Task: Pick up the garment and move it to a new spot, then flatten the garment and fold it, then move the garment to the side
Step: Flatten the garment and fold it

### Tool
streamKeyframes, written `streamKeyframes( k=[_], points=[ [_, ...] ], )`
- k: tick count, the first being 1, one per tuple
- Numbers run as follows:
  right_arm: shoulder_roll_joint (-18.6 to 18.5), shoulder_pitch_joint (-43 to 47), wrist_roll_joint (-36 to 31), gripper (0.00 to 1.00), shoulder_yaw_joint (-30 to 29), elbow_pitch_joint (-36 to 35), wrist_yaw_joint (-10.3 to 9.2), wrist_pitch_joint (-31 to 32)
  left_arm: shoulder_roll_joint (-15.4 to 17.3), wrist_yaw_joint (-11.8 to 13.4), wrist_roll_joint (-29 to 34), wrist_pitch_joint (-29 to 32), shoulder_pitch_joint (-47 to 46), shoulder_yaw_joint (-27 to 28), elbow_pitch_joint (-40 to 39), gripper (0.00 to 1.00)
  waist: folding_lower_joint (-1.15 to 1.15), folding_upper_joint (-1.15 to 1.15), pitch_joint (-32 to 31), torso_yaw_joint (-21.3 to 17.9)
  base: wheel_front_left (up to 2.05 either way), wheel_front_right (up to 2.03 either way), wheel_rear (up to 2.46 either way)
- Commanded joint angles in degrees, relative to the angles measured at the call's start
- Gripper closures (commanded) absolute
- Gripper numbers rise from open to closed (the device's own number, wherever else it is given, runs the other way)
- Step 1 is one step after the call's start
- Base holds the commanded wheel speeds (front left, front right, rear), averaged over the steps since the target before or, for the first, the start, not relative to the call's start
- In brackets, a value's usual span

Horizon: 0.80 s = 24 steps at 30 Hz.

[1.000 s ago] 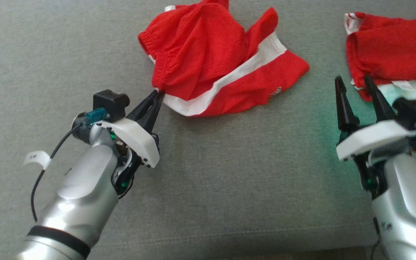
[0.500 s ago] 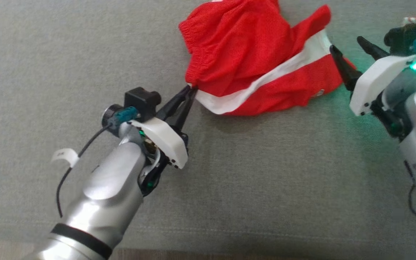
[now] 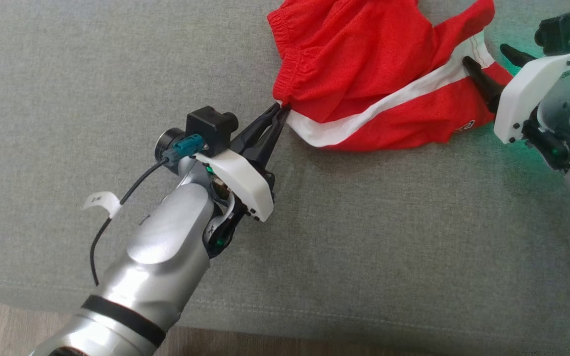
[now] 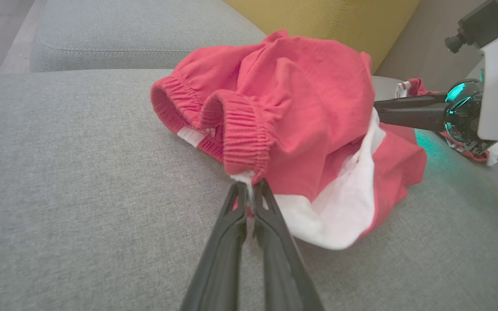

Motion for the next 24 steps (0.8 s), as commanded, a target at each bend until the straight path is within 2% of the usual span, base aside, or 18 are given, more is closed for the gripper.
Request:
streamKeyframes(
  k=[1,2,3,4,5,6,16,24],
  points=[
    [-0.8,-1.2,1.0,0.0,1.2,-0.6,-0.04,-1.1,0.9,0.0,0.5,-0.7,-2.4,1.5,-1.7,1.0,0.0,0.0,0.1,0.1,0.0,0.0,0.0],
    [-0.8,-1.4,1.5,0.0,1.8,-0.3,-0.04,-1.4,0.9,0.0,0.5,-0.7,-2.4,1.5,-1.7,1.0,0.0,0.0,0.2,0.2,0.0,0.0,0.0],
    [-0.9,-1.6,2.0,0.15,2.4,0.1,-0.04,-1.8,0.8,0.0,0.5,-0.7,-2.4,1.6,-1.7,1.0,0.0,0.0,0.2,0.2,0.0,0.0,0.0],
    [-0.9,-1.8,2.5,0.53,3.1,0.4,-0.04,-2.1,0.8,0.0,0.5,-0.7,-2.4,1.6,-1.7,1.0,0.0,0.0,0.1,0.2,0.0,0.0,0.0],
    [-0.9,-2.0,2.9,0.7,3.7,0.7,-0.04,-2.5,0.8,0.0,0.5,-0.7,-2.4,1.7,-1.7,1.0,0.0,0.0,0.1,0.2,0.0,0.0,0.0],
    [-0.9,-2.1,3.4,1.0,4.4,1.0,-0.04,-2.7,0.7,0.0,0.5,-0.7,-2.4,1.7,-1.6,1.0,0.0,0.0,0.1,0.2,0.0,0.0,0.0],
    [-1.6,-3.2,7.3,1.0,9.0,2.3,-0.04,-6.5,1.0,0.0,0.4,-0.7,-1.9,2.1,-1.2,1.0,0.0,0.0,-0.8,-0.2,0.0,0.0,0.0],
    [-2.7,-1.6,10.1,1.0,11.4,2.5,-0.04,-12.6,2.3,0.0,0.2,-0.7,0.2,3.4,-0.9,1.0,0.0,0.0,-4.3,-1.8,0.0,0.0,0.0]
  ],
)
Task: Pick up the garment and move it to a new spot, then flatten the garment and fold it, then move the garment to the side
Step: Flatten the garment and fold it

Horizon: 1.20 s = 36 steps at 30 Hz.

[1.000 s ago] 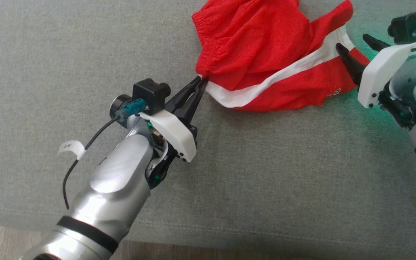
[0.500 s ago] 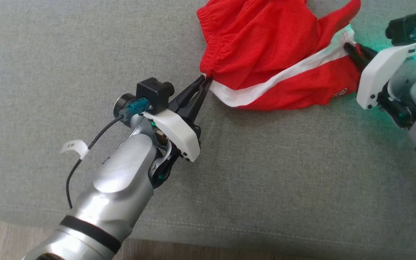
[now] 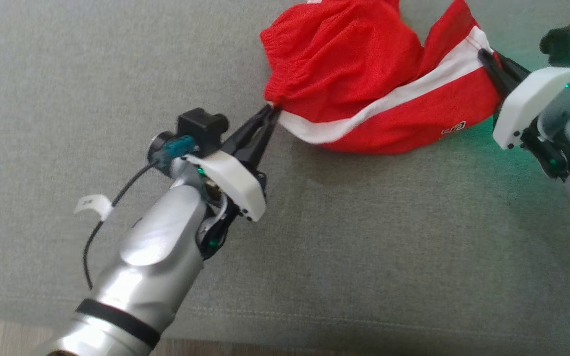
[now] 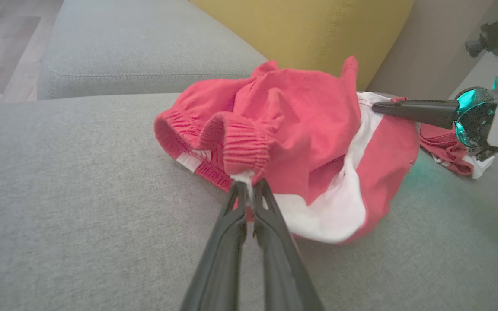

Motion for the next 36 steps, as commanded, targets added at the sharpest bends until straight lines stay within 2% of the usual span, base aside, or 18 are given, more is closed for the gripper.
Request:
streamKeyframes(
  k=[1,14,21,28,29,30,31,32,33,34,36],
  points=[
    [-1.2,1.0,0.7,1.0,0.2,-1.2,-0.04,-1.1,1.8,0.0,0.2,-0.7,-0.2,2.3,-1.2,1.0,0.0,0.0,-1.1,-0.7,0.0,0.0,0.0],
    [-3.9,8.4,4.1,1.0,-1.0,-4.2,-0.04,-11.6,4.2,0.4,0.9,-0.7,5.9,8.6,-5.0,1.0,0.0,0.0,-8.3,-4.4,0.0,0.0,0.0],
    [-2.6,16.4,6.2,1.0,-4.5,-4.4,-0.04,-14.0,4.3,0.8,2.2,-0.7,11.1,10.3,-8.1,1.0,0.0,0.0,-11.1,-5.2,0.0,0.0,0.0],
    [0.2,25.7,6.4,1.0,-7.9,-4.5,-0.04,-14.8,4.1,0.5,3.8,-0.7,17.1,7.6,-7.5,1.0,0.0,0.0,-12.2,-5.9,0.0,0.0,0.0],
    [0.6,26.6,6.2,0.74,-8.2,-4.5,-0.04,-14.8,4.1,0.5,4.0,-0.7,17.7,7.2,-7.1,1.0,0.0,0.0,-12.3,-6.1,0.0,0.0,0.0],
    [0.9,27.4,5.9,0.02,-8.5,-4.4,-0.04,-14.8,4.2,0.5,4.3,-0.7,18.2,6.9,-6.8,1.0,0.0,0.0,-12.3,-6.3,0.0,0.0,0.0],
    [1.0,27.9,5.4,0.0,-8.9,-4.3,-0.04,-14.9,4.2,0.5,4.4,-0.7,18.7,6.6,-6.4,1.0,0.0,0.0,-12.3,-6.4,0.0,0.0,0.0],
    [1.1,28.2,4.9,0.0,-9.6,-4.1,-0.04,-14.9,4.1,0.5,4.4,-0.7,19.0,6.4,-6.0,0.74,0.0,0.0,-12.4,-6.6,0.0,0.0,0.0],
    [1.3,28.3,4.5,0.0,-10.4,-4.1,-0.04,-14.9,4.1,0.5,4.5,-0.7,19.3,6.5,-5.8,0.16,0.0,0.0,-12.4,-6.8,0.0,0.0,0.0],
    [1.3,28.3,4.0,0.0,-11.4,-4.2,-0.04,-15.0,4.0,0.6,4.4,-0.7,19.5,6.7,-5.7,0.0,0.0,0.0,-12.4,-6.9,0.0,0.0,0.0],
    [1.4,28.1,2.8,0.0,-14.0,-4.7,-0.04,-15.1,3.9,1.2,4.3,-0.7,19.8,7.7,-5.9,0.0,0.0,0.0,-12.5,-7.1,0.0,0.0,0.0]
  ],
)
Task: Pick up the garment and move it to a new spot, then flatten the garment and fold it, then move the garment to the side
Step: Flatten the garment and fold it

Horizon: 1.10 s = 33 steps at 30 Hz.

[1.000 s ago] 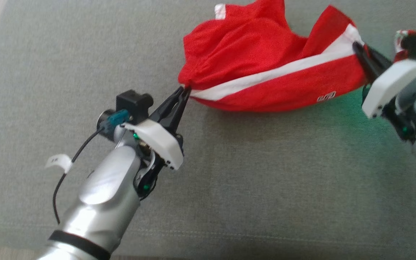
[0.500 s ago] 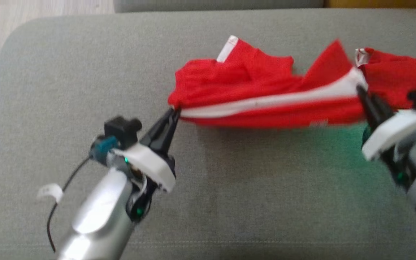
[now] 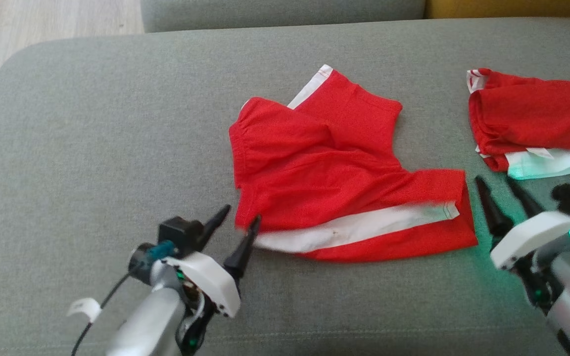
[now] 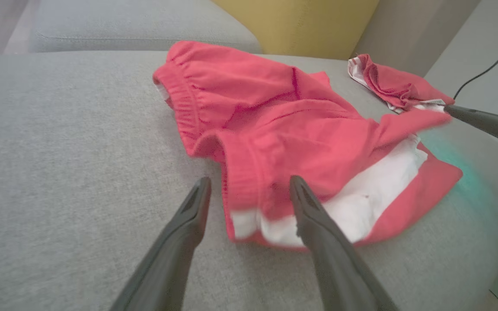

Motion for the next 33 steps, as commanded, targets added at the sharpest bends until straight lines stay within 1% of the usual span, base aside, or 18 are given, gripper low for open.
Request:
streamKeyframes(
  k=[1,2,3,7,10,13,17,21,24,27,30,33],
  points=[
    [-0.8,-0.5,-1.4,0.0,-2.2,-1.9,-0.05,-1.1,1.0,0.8,0.1,-0.7,-1.0,3.5,-2.1,0.0,0.0,0.0,-0.2,-0.2,0.0,0.0,0.0],
    [-0.8,-0.5,-2.4,0.0,-3.7,-2.7,-0.05,-1.1,1.0,1.1,0.0,-0.7,-0.8,4.2,-2.5,0.0,0.0,0.0,-0.3,-0.3,0.0,0.0,0.0],
    [-0.8,-0.5,-2.4,0.0,-3.7,-2.7,-0.05,-1.1,1.0,1.1,0.0,-0.7,-0.8,4.2,-2.5,0.0,0.0,0.0,-0.3,-0.3,0.0,0.0,0.0],
    [0.2,1.9,-8.2,0.0,-11.2,-7.6,-0.05,-1.2,0.5,2.1,-0.4,-0.7,0.4,7.8,-5.4,0.0,0.0,0.0,-0.8,-0.3,0.0,0.0,0.0],
    [2.4,6.0,-12.8,0.0,-16.8,-12.4,-0.05,-1.2,-0.1,2.8,-0.6,-0.7,2.1,11.2,-8.6,0.0,0.0,0.0,-0.9,-0.2,0.0,0.0,0.0],
    [5.1,10.8,-17.3,0.0,-21.1,-17.1,-0.05,-1.2,-1.1,3.3,-0.6,-0.7,4.0,14.4,-11.7,0.0,0.0,0.0,-0.5,-0.1,0.0,0.0,0.0],
    [7.8,15.8,-22.5,0.0,-23.4,-20.7,-0.05,-1.2,-2.3,2.9,0.3,-0.7,6.0,17.2,-14.4,0.0,0.0,0.0,0.0,0.0,0.0,0.0,0.0],
    [9.7,17.1,-26.3,0.0,-24.3,-22.4,-0.05,0.0,-3.0,2.2,1.6,-0.7,6.6,18.4,-15.0,0.0,0.0,0.0,0.4,0.1,0.0,0.0,0.0],
    [11.1,17.2,-27.1,0.0,-25.1,-22.6,-0.05,2.4,-3.3,1.6,2.4,-0.7,6.5,19.0,-14.9,0.0,0.0,0.0,0.6,0.4,0.0,0.0,0.0],
    [13.1,16.8,-24.4,0.0,-26.8,-21.7,-0.05,5.8,-3.6,1.2,3.0,-0.7,6.3,19.4,-14.7,0.0,0.0,0.0,0.9,1.0,0.0,0.0,0.0],
    [13.5,15.4,-21.8,0.0,-28.0,-20.2,-0.05,9.0,-3.9,0.8,3.4,-0.7,6.2,19.6,-14.2,0.0,0.0,0.0,1.7,2.0,0.0,0.0,0.0],
    [13.7,14.1,-20.1,0.0,-29.2,-18.7,-0.05,10.4,-4.1,0.5,3.6,-0.7,5.9,19.5,-13.9,0.0,0.0,0.0,2.4,2.8,0.0,0.0,0.0]
  ],
)
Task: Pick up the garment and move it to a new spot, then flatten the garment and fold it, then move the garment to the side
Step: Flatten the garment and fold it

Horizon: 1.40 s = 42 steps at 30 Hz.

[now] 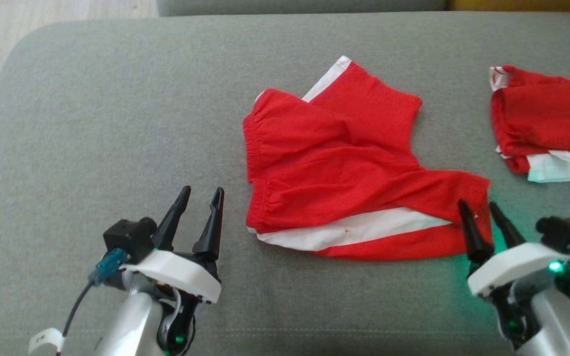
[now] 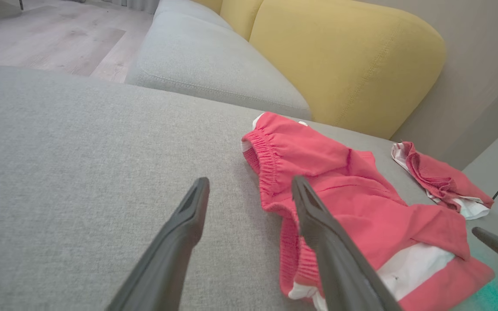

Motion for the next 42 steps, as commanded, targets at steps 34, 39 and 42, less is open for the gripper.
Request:
streamKeyframes(
  k=[34,39,42],
  points=[
    [-3.8,-21.8,4.0,0.0,-6.2,12.6,-0.05,14.2,-0.2,-0.1,-1.6,-0.7,-4.0,-1.3,-0.1,0.0,0.0,0.0,3.6,7.2,0.0,0.0,0.0],
    [-5.7,-25.7,-3.9,0.0,-6.8,22.0,-0.05,12.6,-0.2,0.0,-1.7,-0.7,-4.1,-1.4,0.0,0.0,0.0,0.0,3.6,7.5,0.0,0.0,0.0],
    [-5.5,-27.2,-7.6,0.0,-7.9,26.1,-0.05,10.2,-0.2,0.2,-1.6,-0.7,-3.9,-1.0,0.1,0.0,0.0,0.0,2.9,6.9,0.0,0.0,0.0]
  ],
)
